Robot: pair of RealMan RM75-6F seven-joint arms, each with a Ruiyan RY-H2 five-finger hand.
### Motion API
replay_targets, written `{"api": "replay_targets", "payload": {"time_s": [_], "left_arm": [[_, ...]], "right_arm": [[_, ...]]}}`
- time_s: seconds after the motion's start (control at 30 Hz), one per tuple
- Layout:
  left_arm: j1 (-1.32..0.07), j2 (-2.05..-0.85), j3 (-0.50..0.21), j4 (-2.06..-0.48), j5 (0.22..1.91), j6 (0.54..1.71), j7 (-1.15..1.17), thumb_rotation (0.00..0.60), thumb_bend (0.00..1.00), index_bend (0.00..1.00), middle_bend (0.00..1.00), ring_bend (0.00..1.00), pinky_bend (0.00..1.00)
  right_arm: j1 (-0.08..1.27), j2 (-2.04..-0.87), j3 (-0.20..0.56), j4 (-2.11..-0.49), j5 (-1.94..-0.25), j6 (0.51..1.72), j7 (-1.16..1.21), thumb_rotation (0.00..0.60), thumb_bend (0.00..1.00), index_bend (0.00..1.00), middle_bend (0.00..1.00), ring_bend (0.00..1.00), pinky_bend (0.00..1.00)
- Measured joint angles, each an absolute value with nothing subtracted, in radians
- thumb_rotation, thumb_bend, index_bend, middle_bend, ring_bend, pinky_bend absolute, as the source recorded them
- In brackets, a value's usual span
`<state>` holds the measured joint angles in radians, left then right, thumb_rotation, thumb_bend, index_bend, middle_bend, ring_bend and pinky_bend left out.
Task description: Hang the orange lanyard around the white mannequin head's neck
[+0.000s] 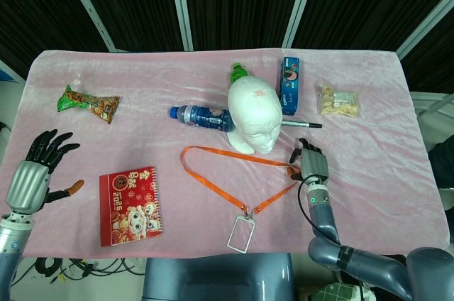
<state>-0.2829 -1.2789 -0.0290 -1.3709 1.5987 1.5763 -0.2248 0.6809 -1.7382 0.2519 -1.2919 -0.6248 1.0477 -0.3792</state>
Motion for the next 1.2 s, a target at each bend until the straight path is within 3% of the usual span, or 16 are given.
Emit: {"api": "replay_targets", "payload": {"time_s": [0.4,1.0,1.2], "left_arm": [[-0.279,-1.278,-0.035,-1.363,1.601,1.565,-0.231,0.6,0.16,0.24,0.11,0.0,0.05],[-0.283,-1.289,-0.039,-1.355,1.603,1.534,-0.225,0.6,0.16,0.24,0.11,0.0,0.05],[-0.297,-1.291,-0.042,-1.363,1.604,1.508,-0.221,0.6,0.16,0.24,0.12,0.0,0.05]], "right_arm": [[0.677,-1.762,0.272,-1.259,-0.637,1.028,-0.368,0.6,0.3,0.61,0.11,0.15,0.15],[0.661,-1.75,0.284,-1.271,-0.643,0.999,-0.358,0.6,0.45,0.64,0.11,0.15,0.15],[0.655,-1.731,0.286,-1.298,-0.646,0.987,-0.352,0.6,0.46,0.65,0.11,0.15,0.15]]}}
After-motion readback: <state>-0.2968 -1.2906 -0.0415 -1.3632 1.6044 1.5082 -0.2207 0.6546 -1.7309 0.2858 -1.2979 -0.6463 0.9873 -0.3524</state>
